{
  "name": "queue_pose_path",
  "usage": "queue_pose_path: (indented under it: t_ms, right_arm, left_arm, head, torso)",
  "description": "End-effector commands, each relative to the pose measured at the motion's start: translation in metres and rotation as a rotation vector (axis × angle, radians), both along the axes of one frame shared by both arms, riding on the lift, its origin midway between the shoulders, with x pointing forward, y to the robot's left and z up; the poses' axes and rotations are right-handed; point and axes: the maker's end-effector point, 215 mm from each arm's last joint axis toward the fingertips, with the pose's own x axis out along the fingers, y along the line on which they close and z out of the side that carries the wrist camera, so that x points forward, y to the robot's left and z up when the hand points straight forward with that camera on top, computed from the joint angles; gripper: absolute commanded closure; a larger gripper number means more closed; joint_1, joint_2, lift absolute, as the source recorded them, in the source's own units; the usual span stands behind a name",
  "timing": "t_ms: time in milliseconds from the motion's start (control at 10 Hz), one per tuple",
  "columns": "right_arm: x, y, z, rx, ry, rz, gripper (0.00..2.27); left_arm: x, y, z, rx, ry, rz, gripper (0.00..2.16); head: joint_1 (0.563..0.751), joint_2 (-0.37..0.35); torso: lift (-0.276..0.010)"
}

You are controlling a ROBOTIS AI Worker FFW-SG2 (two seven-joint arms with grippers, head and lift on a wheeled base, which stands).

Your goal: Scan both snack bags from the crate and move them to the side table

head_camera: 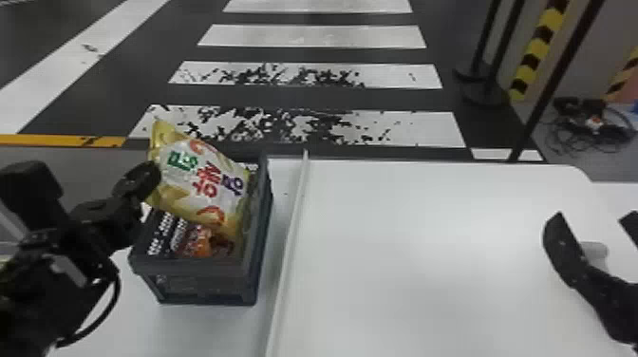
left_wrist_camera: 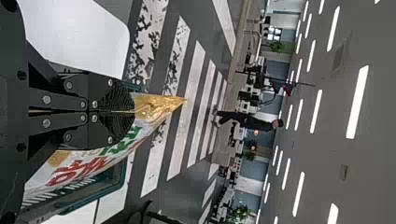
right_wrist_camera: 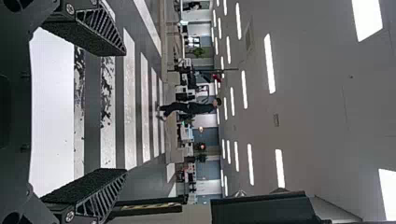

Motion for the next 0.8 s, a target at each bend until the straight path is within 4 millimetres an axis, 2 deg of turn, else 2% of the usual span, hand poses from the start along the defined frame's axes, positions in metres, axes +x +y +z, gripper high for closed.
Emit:
queue_pose_path:
  t_ms: [0, 100, 400, 700]
  right_arm:
    - [0.0, 0.002, 0.003, 0.003, -0.007, 0.002, 0.1]
    - [0.0, 0.001, 0.004, 0.014, -0.009, 0.002, 0.1]
    - [0.0, 0.002, 0.004, 0.024, -0.008, 0.002, 0.1]
    - [0.0, 0.005, 0.004, 0.031, -0.008, 0.003, 0.1]
  left_arm:
    - [-0.007, -0.01, 0.024, 0.047, -0.018, -0.006, 1.71]
    - [-0.01, -0.013, 0.039, 0.106, -0.026, 0.005, 1.71]
    - [-0.023, -0.013, 0.065, 0.251, -0.01, 0.035, 1.71]
    - [-0.034, -0.019, 0.108, 0.315, -0.067, 0.058, 1.71]
  head:
    - [0.695, 0.028]
    - [0.695, 0.024]
    - [0.695, 0.014]
    - [0.695, 0.017]
  torso:
    - [-0.095]
    - [-0.095]
    - [-0.095]
    - [-0.095]
